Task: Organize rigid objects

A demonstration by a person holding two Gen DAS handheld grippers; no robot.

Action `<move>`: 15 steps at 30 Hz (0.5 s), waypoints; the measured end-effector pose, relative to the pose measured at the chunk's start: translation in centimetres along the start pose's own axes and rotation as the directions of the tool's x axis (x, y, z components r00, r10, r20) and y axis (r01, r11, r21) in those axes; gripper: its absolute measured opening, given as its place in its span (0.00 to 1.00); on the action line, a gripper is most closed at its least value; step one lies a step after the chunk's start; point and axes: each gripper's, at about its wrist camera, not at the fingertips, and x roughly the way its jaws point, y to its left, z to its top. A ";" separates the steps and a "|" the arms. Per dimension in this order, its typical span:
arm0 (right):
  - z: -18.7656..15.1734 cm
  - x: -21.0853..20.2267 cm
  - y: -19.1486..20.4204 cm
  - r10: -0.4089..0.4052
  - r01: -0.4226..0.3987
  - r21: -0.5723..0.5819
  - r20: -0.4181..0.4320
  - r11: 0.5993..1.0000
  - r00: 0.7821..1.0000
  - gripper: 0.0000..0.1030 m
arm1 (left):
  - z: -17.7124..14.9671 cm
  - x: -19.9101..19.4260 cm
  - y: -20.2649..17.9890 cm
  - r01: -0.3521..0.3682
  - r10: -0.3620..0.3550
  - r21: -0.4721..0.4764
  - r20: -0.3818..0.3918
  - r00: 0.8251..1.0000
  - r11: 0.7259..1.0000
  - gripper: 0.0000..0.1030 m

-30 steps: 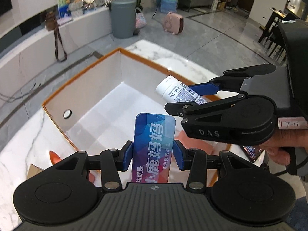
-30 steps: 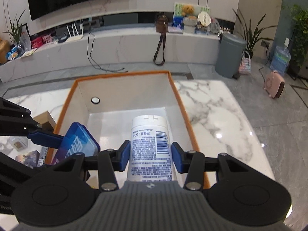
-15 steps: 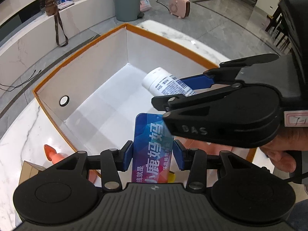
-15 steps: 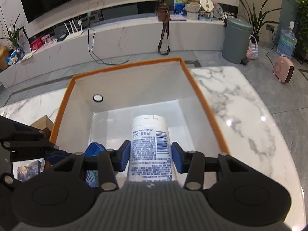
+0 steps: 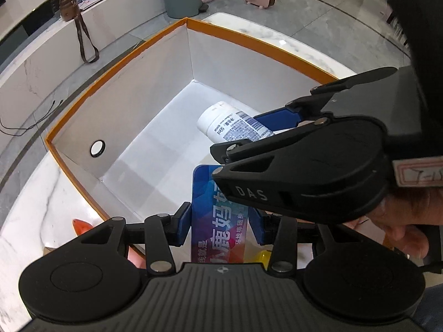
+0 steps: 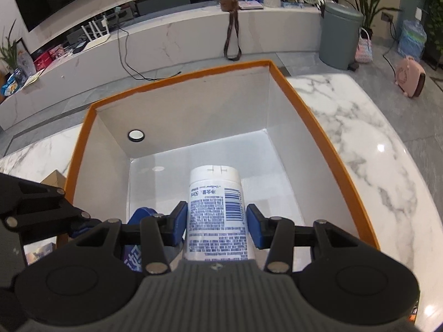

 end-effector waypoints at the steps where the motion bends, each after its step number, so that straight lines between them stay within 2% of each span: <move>1: 0.1 0.2 -0.2 0.003 -0.003 0.012 -0.007 1.000 1.000 0.46 | 0.1 0.1 0.0 -0.005 0.005 0.009 -0.003 1.000 1.000 0.49; 9: -0.2 2.0 -0.5 -0.029 0.032 0.028 -0.086 0.999 0.996 0.46 | -0.1 1.9 -1.9 0.003 0.009 0.133 -0.089 0.996 0.991 0.48; 15: -0.4 2.9 -0.7 -0.040 0.044 0.022 -0.154 0.999 0.987 0.47 | -0.3 2.6 -1.5 0.054 -0.040 0.112 -0.118 0.992 0.992 0.48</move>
